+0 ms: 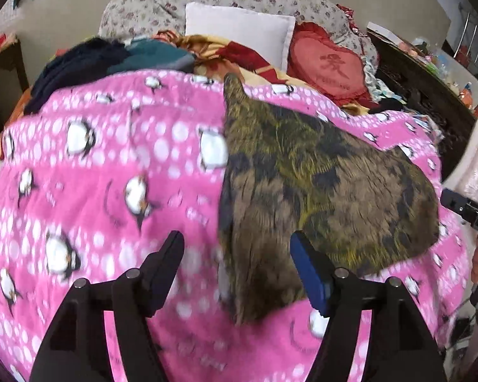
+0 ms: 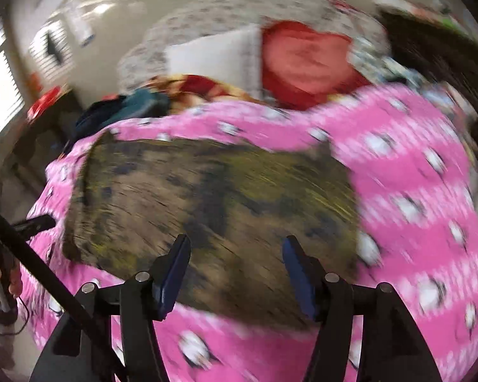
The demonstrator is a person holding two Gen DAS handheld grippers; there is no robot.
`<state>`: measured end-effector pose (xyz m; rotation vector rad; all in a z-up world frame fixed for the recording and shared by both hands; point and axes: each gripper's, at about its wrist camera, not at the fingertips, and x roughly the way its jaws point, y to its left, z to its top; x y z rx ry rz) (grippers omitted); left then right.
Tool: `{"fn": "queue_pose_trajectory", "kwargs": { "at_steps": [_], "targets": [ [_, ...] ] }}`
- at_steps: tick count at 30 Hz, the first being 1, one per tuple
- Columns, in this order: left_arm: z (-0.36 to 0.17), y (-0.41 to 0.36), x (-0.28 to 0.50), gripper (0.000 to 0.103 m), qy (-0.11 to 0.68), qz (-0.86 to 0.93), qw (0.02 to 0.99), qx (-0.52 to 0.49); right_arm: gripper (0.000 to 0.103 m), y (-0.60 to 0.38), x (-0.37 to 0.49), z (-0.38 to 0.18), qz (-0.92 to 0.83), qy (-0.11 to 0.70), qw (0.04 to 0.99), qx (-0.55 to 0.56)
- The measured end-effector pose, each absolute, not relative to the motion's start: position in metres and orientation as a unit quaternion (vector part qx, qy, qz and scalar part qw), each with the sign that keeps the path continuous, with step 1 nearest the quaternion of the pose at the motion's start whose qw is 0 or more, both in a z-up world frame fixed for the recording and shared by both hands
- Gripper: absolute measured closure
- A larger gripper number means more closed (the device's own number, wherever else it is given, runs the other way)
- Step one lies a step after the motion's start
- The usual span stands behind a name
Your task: Fold small clothes
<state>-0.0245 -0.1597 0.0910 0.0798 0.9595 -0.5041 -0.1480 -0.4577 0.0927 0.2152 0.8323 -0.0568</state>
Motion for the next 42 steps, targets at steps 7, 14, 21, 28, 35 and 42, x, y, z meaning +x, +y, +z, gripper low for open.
{"fn": "queue_pose_trajectory", "kwargs": {
  "at_steps": [7, 14, 21, 28, 35, 42],
  "targets": [
    [0.056, -0.186, 0.018, 0.034, 0.493, -0.216, 0.843, 0.005, 0.056, -0.395, -0.063, 0.076, 0.011, 0.398, 0.916, 0.051],
    [0.034, -0.167, 0.018, 0.016, 0.511, -0.243, 0.822, -0.065, 0.061, -0.401, -0.023, 0.047, 0.014, 0.431, 0.898, 0.089],
    [0.027, -0.153, 0.004, 0.004, 0.489, -0.257, 0.823, -0.135, 0.029, -0.37, 0.006, 0.092, 0.078, 0.407, 0.898, 0.147],
    [0.024, -0.158, -0.003, 0.0, 0.471, -0.274, 0.83, -0.117, 0.02, -0.297, 0.073, 0.092, 0.076, 0.45, 0.884, 0.096],
    [0.019, -0.146, -0.001, 0.0, 0.468, -0.299, 0.819, -0.149, 0.017, -0.267, 0.118, 0.065, 0.028, 0.51, 0.859, 0.047],
    [0.02, -0.145, -0.007, 0.0, 0.464, -0.311, 0.817, -0.143, 0.043, -0.267, 0.122, 0.041, 0.034, 0.515, 0.856, 0.031]
  ]
}}
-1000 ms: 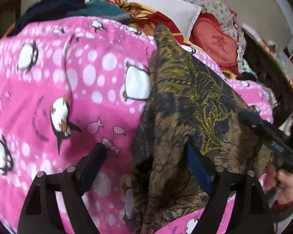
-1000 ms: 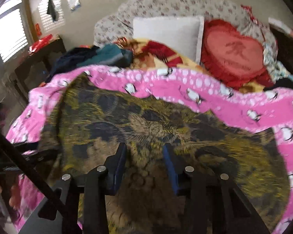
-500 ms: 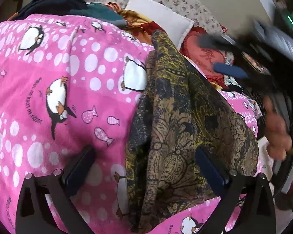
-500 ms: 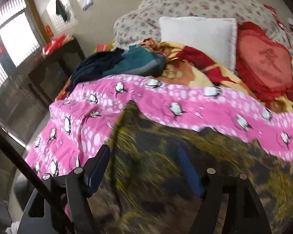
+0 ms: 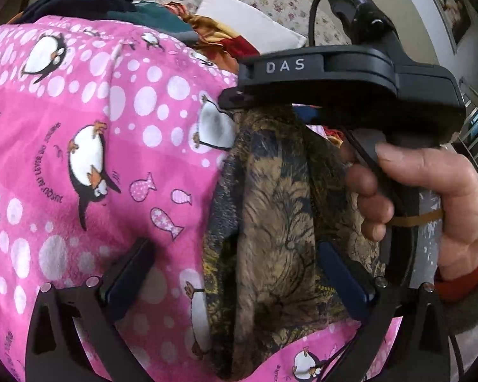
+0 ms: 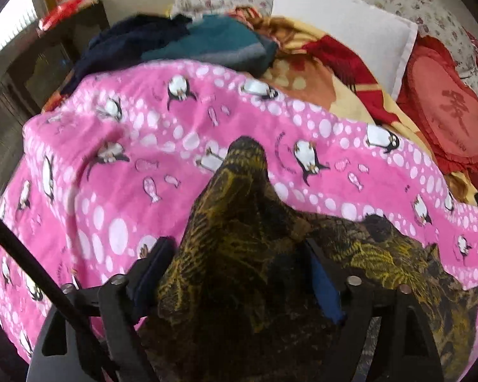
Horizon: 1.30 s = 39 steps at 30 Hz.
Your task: Fold small clothes
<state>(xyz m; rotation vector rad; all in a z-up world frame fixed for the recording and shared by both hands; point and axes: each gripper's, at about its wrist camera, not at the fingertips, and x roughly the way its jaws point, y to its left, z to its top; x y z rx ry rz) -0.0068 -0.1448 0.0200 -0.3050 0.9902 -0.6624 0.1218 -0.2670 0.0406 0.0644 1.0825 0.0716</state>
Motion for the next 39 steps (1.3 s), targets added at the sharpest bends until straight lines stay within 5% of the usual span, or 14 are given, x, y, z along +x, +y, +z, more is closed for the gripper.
{"fn": "queue_pose_trajectory", "kwargs": {
  "at_steps": [2, 3, 5, 18, 32, 34, 36, 37, 39],
  "targets": [
    [0.023, -0.143, -0.011, 0.009, 0.459, -0.327, 0.811, -0.157, 0.064, -0.271, 0.116, 0.044, 0.033, 0.506, 0.861, 0.036],
    [0.025, -0.144, -0.013, 0.043, 0.457, -0.34, 0.805, -0.166, 0.068, -0.273, 0.112, 0.046, 0.035, 0.5, 0.865, 0.034],
    [0.025, -0.151, -0.012, 0.096, 0.479, -0.378, 0.773, -0.173, 0.077, -0.278, 0.103, 0.055, 0.039, 0.486, 0.872, 0.044],
    [0.12, -0.253, -0.089, 0.094, 0.422, -0.477, 0.768, -0.07, 0.083, -0.407, 0.001, 0.143, 0.052, 0.377, 0.914, 0.137],
    [0.055, -0.429, -0.112, 0.094, 0.506, -0.489, 0.71, -0.024, 0.09, -0.577, -0.049, 0.077, -0.078, 0.4, 0.889, 0.209],
    [0.058, -0.423, -0.11, 0.086, 0.512, -0.49, 0.705, -0.029, 0.081, -0.591, -0.058, 0.071, -0.074, 0.386, 0.885, 0.248],
    [0.071, -0.415, -0.108, 0.043, 0.512, -0.506, 0.694, -0.025, 0.064, -0.6, -0.071, 0.074, -0.073, 0.371, 0.883, 0.279],
    [0.079, -0.407, -0.108, 0.032, 0.505, -0.509, 0.696, -0.022, 0.051, -0.601, -0.078, 0.078, -0.073, 0.364, 0.884, 0.283],
    [0.101, -0.383, -0.111, 0.021, 0.472, -0.52, 0.711, -0.014, 0.042, -0.599, -0.092, 0.089, -0.066, 0.351, 0.89, 0.284]
  ]
}}
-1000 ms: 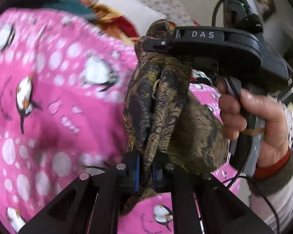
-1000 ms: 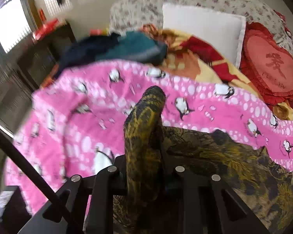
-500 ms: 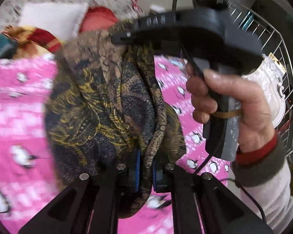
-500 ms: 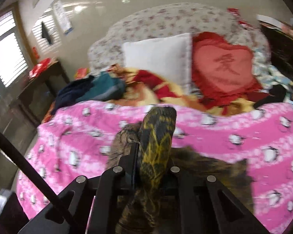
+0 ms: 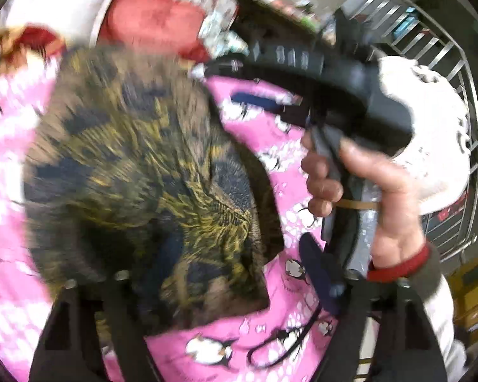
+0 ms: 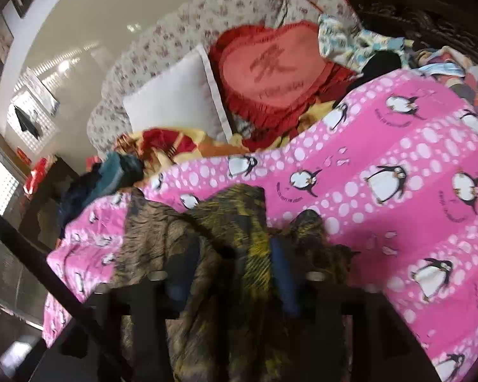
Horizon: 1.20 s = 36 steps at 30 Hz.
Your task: Fold small clothes
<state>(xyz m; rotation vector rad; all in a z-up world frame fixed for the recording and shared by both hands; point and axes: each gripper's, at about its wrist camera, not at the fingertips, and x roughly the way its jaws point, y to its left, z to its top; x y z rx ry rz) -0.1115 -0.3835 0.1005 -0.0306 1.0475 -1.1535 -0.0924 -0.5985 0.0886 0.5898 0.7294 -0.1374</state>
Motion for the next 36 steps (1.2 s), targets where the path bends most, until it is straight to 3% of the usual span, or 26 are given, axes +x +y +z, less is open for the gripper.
{"fn": "queue_pose_trajectory", "kwargs": {
  "at_steps": [2, 3, 8, 12, 13, 15, 16, 17, 24, 27, 29, 36],
  "targets": [
    [0.118, -0.362, -0.111, 0.02, 0.456, -0.528, 0.717, -0.008, 0.019, -0.595, -0.105, 0.093, -0.047, 0.343, 0.888, 0.302],
    [0.122, -0.356, -0.106, 0.02, 0.454, -0.529, 0.717, -0.011, 0.016, -0.593, -0.108, 0.092, -0.039, 0.343, 0.886, 0.309],
    [0.124, -0.316, -0.086, 0.015, 0.437, -0.474, 0.764, -0.002, 0.014, -0.576, -0.107, 0.073, -0.044, 0.388, 0.874, 0.289],
    [0.086, -0.313, -0.068, 0.015, 0.478, -0.417, 0.773, 0.0, 0.014, -0.569, -0.093, 0.052, -0.03, 0.406, 0.861, 0.306],
    [0.075, -0.312, -0.066, 0.015, 0.488, -0.408, 0.772, -0.001, 0.017, -0.566, -0.089, 0.047, -0.033, 0.407, 0.861, 0.303],
    [0.059, -0.321, -0.06, 0.015, 0.509, -0.4, 0.762, -0.005, 0.052, -0.557, -0.085, 0.05, -0.049, 0.396, 0.88, 0.256],
    [0.055, -0.324, -0.059, 0.015, 0.513, -0.401, 0.759, -0.006, 0.074, -0.556, -0.086, 0.054, -0.048, 0.392, 0.885, 0.245],
    [0.057, -0.326, -0.059, 0.015, 0.512, -0.404, 0.758, -0.003, 0.082, -0.557, -0.087, 0.058, -0.042, 0.385, 0.889, 0.245],
    [0.074, -0.338, -0.067, 0.015, 0.476, -0.412, 0.777, 0.012, 0.083, -0.583, -0.101, 0.093, -0.089, 0.349, 0.915, 0.184],
    [0.062, -0.345, -0.07, 0.015, 0.498, -0.407, 0.766, 0.014, 0.075, -0.589, -0.085, 0.069, -0.067, 0.394, 0.893, 0.208],
    [0.056, -0.348, -0.072, 0.015, 0.507, -0.403, 0.762, 0.018, 0.051, -0.589, -0.086, 0.061, -0.11, 0.413, 0.883, 0.195],
    [0.062, -0.336, -0.076, 0.015, 0.491, -0.398, 0.774, 0.024, 0.025, -0.585, -0.173, 0.082, -0.088, 0.373, 0.89, 0.247]
  ]
}}
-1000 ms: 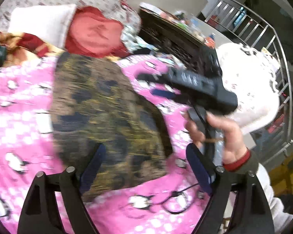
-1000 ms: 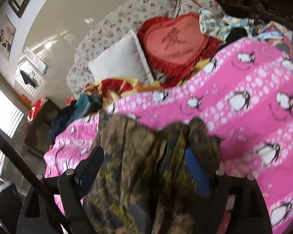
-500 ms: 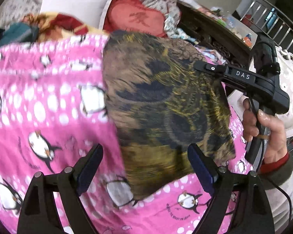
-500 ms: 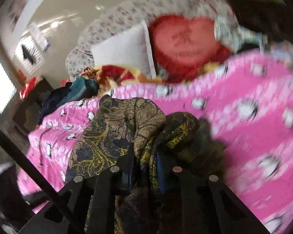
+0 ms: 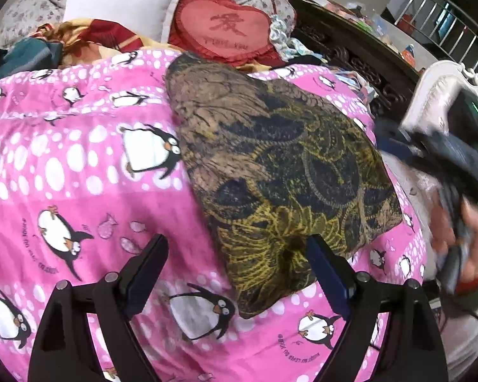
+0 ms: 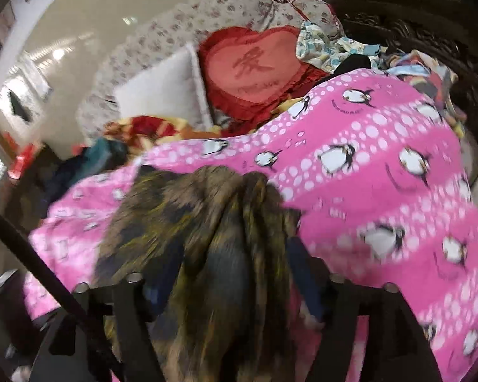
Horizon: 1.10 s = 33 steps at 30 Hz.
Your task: Fold small clothes
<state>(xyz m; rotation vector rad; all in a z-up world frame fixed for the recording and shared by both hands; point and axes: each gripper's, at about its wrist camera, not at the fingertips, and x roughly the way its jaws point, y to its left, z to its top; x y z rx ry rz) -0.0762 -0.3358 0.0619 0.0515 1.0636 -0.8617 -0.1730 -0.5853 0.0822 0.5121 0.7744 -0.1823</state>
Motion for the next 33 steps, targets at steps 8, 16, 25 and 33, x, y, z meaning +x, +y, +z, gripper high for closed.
{"fn": "queue_pose_trajectory", "kwargs": {
  "at_steps": [8, 16, 25, 33],
  "targets": [
    [0.048, -0.338, -0.087, 0.015, 0.528, -0.395, 0.752, 0.016, 0.095, -0.543, -0.198, 0.042, -0.038, 0.417, 0.877, 0.237],
    [0.049, -0.325, -0.122, 0.015, 0.484, -0.405, 0.772, 0.081, 0.095, -0.554, -0.235, 0.037, -0.035, 0.389, 0.884, 0.257],
    [0.043, -0.325, -0.117, 0.015, 0.499, -0.399, 0.767, 0.062, 0.056, -0.562, -0.243, 0.036, -0.07, 0.385, 0.877, 0.28],
    [0.025, -0.329, -0.106, 0.015, 0.535, -0.391, 0.749, 0.001, 0.06, -0.546, -0.229, 0.025, -0.041, 0.409, 0.869, 0.276]
  ]
}}
